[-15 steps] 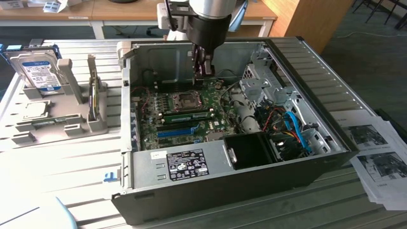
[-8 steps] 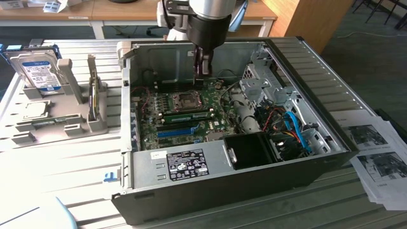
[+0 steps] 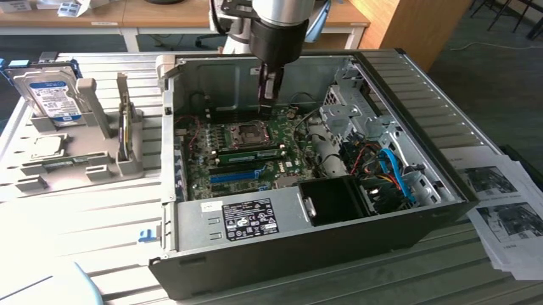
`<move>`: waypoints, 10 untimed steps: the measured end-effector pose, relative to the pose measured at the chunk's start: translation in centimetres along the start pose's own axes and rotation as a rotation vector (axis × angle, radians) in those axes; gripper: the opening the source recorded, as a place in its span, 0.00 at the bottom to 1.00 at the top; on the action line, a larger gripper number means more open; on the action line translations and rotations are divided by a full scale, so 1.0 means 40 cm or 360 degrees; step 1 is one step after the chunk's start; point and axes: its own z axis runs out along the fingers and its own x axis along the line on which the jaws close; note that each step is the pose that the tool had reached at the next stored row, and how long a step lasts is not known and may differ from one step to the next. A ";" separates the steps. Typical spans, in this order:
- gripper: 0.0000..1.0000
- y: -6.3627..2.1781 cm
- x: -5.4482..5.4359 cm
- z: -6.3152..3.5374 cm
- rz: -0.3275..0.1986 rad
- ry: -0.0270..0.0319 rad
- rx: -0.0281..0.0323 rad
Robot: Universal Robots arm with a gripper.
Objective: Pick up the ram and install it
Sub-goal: 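Press down the ram until it locks into place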
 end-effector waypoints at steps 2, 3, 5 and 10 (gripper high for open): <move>0.09 0.000 0.000 0.000 0.0057 -0.00009 0.00047; 0.09 0.000 0.000 0.000 0.0086 -0.00014 0.00071; 0.09 0.000 0.000 0.001 0.0145 -0.00028 0.00120; 0.09 0.000 0.000 0.002 0.0288 -0.00055 0.00237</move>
